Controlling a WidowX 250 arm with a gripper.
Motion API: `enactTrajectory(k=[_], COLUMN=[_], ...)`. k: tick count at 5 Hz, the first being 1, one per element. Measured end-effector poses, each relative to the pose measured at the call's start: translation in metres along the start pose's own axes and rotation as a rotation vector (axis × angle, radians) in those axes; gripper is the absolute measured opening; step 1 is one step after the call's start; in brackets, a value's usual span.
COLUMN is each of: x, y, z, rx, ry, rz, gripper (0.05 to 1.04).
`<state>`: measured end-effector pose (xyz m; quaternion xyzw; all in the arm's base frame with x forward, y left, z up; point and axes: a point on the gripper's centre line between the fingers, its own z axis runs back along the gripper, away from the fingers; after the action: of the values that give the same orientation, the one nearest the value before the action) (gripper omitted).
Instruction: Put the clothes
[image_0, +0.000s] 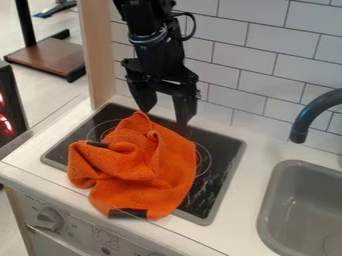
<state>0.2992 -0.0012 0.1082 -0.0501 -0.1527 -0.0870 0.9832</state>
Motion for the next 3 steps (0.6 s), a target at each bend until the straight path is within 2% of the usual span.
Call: enactTrajectory(k=[2,3], x=[-0.022,-0.039], y=[-0.011,-0.030], z=[-0.017,-0.021], rx=[-0.001,0.046], ry=[0.060,0.063], rz=[-0.008,-0.076], gripper=[0.999,0.999])
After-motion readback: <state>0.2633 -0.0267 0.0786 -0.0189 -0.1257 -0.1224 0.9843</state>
